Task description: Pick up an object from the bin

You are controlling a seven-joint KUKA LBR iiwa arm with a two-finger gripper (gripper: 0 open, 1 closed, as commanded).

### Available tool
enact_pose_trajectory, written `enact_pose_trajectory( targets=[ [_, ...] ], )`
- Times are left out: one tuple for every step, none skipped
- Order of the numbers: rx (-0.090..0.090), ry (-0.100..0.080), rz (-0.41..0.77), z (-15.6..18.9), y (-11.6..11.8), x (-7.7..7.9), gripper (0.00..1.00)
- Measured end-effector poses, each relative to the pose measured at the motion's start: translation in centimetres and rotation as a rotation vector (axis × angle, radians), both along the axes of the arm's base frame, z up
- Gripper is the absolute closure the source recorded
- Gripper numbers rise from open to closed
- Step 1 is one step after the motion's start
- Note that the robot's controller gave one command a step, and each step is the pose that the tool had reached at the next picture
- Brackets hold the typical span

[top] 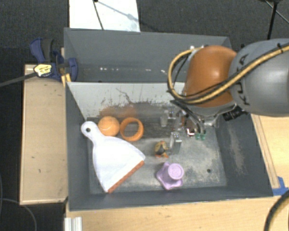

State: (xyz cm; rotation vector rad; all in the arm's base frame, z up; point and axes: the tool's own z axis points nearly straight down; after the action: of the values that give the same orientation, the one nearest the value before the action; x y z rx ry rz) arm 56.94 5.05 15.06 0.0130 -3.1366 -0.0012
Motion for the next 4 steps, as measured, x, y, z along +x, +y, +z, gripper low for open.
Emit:
enact_pose_trajectory(
  targets=[
    [0.000, -0.008, -0.001, 0.5, 0.0, 0.2, 0.00],
    [0.001, -0.016, -0.028, -3.9, -0.6, -0.6, 0.00],
    [0.000, -0.008, -0.071, -5.5, -1.1, -1.1, 1.00],
    [0.000, -0.008, -0.072, -5.5, -1.1, -1.1, 1.00]
  ],
)
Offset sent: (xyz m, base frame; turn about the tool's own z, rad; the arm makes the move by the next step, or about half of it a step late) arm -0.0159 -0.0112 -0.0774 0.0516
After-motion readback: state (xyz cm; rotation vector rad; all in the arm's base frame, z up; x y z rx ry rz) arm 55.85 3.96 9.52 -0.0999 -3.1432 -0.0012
